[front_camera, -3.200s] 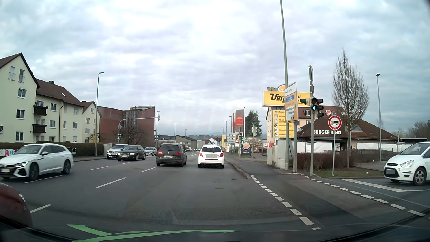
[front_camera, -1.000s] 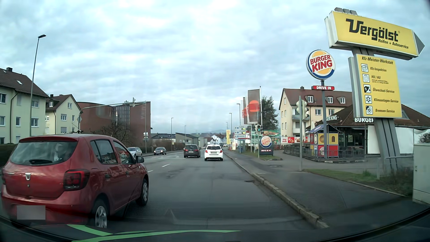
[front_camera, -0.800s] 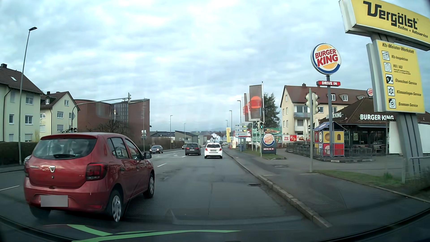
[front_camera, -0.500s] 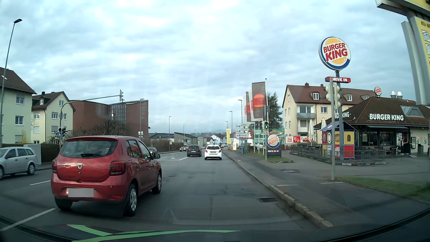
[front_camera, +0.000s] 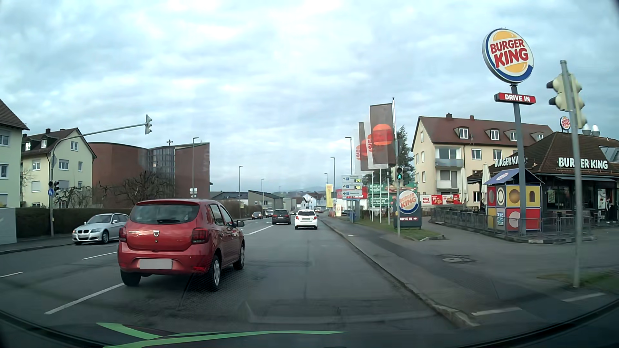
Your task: Follow the waypoints while adhering to traffic rules and regulations
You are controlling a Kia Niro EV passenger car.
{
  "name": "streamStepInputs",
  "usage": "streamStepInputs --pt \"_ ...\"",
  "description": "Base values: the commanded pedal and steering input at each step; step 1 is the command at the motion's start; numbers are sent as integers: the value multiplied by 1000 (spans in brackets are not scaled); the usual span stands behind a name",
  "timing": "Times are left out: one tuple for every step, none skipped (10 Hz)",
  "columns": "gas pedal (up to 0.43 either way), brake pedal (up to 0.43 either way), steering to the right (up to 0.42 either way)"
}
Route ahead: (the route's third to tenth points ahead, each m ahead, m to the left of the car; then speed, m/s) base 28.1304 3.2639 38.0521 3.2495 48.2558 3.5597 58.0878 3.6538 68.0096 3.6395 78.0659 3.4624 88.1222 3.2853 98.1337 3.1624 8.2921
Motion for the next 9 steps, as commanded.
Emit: streamStepInputs --pt "169 0 2" --pt "169 0 0" --pt "169 0 0" --pt "169 0 0" --pt "169 0 0" --pt "169 0 0" --pt "169 0 0" --pt "169 0 0" --pt "169 0 0"
